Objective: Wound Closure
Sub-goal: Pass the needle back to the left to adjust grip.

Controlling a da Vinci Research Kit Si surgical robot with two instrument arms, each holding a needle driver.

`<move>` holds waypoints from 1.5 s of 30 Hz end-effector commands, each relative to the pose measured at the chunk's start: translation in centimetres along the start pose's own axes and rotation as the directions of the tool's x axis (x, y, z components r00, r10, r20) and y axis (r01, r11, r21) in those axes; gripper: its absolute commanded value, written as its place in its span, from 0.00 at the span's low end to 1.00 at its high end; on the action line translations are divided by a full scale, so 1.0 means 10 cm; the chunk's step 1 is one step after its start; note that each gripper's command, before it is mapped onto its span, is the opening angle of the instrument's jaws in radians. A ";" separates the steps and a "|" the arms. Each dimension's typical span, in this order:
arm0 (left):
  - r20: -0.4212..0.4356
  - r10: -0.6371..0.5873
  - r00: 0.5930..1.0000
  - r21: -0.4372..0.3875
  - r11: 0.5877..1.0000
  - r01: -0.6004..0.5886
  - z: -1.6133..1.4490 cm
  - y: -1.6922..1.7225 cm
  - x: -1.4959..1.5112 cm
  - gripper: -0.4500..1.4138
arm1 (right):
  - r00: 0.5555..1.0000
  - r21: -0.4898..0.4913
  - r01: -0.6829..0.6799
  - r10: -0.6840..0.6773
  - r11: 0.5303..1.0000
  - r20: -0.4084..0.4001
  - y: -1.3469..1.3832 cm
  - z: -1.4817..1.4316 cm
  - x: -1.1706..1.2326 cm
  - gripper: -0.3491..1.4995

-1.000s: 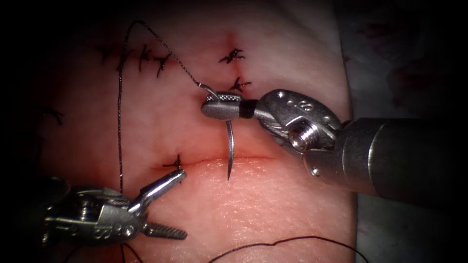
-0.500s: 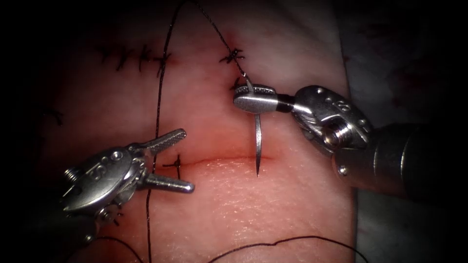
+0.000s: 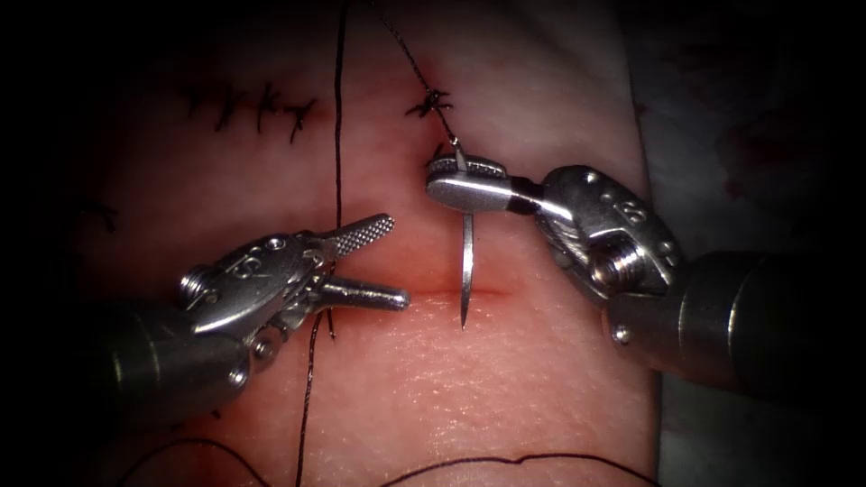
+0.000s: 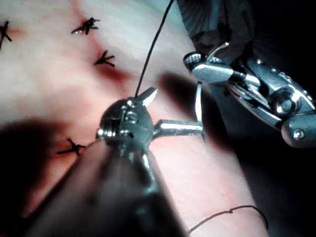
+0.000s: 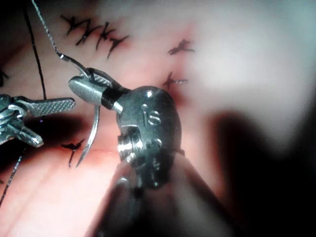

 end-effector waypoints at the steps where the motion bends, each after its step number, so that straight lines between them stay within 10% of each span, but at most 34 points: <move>1: 0.006 0.004 1.000 -0.006 1.000 -0.004 0.009 -0.004 -0.003 0.60 | 1.000 0.007 0.010 -0.010 1.000 0.001 0.000 0.012 -0.007 0.00; 18: 0.074 -0.062 0.995 -0.136 0.988 0.072 0.023 0.001 -0.015 0.59 | 0.992 0.073 0.115 -0.110 0.991 -0.058 -0.014 0.040 -0.026 0.00; 21: 0.091 -0.074 0.993 -0.154 0.984 0.088 0.023 0.001 -0.017 0.47 | 0.992 0.079 0.120 -0.115 0.990 -0.059 -0.015 0.039 -0.026 0.00; 24: 0.104 -0.155 0.982 -0.166 0.971 0.171 0.019 0.000 -0.015 0.00 | 0.992 0.076 0.119 -0.115 0.990 -0.060 -0.014 0.036 -0.025 0.00; 34: 0.134 -0.259 0.957 -0.146 0.950 0.277 0.010 -0.002 -0.010 0.00 | 0.992 0.070 0.118 -0.113 0.991 -0.064 -0.015 0.032 -0.024 0.00; 35: 0.150 -0.258 0.955 -0.138 0.951 0.278 0.009 -0.002 -0.010 0.00 | 0.998 0.077 0.035 -0.031 0.996 -0.060 -0.017 0.032 -0.025 0.27; 39: 0.161 -0.257 0.953 -0.134 0.951 0.279 0.008 -0.001 -0.010 0.00 | 0.996 -0.024 -0.089 0.088 0.996 -0.029 -0.021 0.028 -0.024 0.78; 45: 0.159 -0.223 0.962 -0.141 0.959 0.245 0.008 -0.001 -0.010 0.00 | 0.996 -0.033 -0.093 0.093 0.995 -0.005 -0.031 0.026 -0.019 0.81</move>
